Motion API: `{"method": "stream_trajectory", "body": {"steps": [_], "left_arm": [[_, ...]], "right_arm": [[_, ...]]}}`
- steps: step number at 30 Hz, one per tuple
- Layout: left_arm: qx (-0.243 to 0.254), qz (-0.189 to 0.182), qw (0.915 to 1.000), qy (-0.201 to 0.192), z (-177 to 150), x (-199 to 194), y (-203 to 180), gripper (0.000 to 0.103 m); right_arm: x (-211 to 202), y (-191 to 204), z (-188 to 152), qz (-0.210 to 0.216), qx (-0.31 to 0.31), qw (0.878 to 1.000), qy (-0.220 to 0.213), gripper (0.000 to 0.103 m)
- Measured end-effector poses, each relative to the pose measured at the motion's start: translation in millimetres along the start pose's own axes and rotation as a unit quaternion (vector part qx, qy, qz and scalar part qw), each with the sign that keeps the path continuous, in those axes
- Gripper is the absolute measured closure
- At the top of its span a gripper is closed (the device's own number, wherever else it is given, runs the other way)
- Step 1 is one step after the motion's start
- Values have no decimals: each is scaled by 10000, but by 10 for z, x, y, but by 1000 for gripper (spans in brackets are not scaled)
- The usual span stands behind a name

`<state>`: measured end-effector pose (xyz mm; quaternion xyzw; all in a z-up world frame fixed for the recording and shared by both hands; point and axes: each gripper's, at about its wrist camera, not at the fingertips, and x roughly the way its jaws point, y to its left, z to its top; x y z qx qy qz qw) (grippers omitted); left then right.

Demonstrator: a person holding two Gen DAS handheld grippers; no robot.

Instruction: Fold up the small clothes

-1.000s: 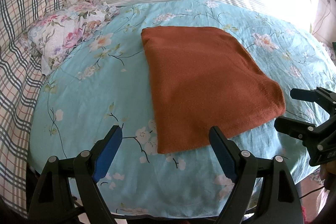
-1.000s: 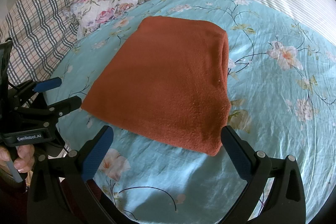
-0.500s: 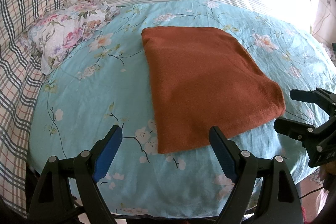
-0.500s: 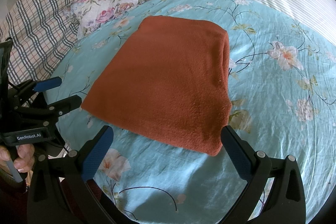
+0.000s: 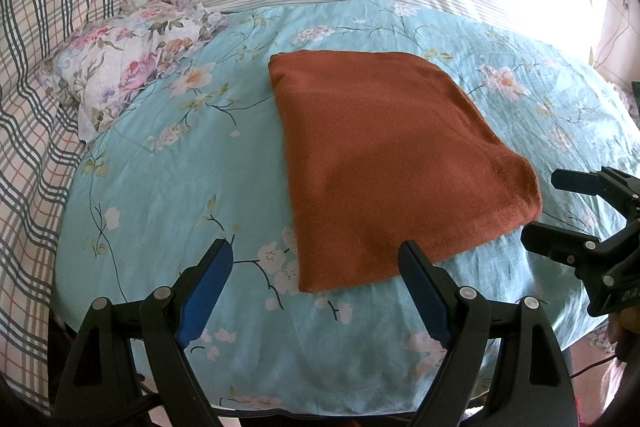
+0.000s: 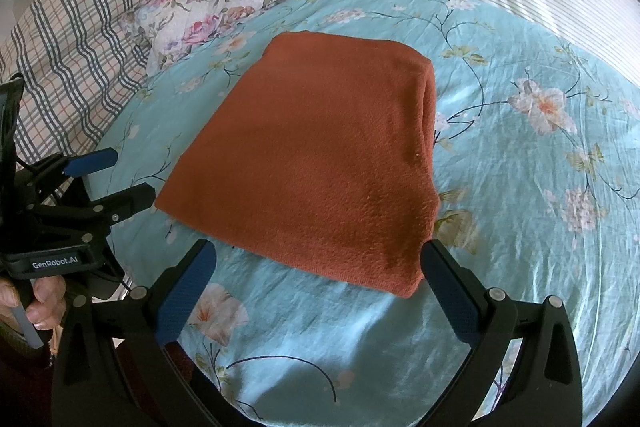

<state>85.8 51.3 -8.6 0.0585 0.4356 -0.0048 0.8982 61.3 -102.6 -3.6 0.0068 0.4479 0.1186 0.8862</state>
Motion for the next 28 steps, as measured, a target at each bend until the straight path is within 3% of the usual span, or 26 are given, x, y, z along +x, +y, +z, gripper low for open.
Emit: {"method": "stream_trajectory", "body": {"steps": [28], "left_arm": [[-104,-136,9998,-85,137,19,80,18]], "right_arm": [[22,-266,215,96,15,9999,28,1]]}}
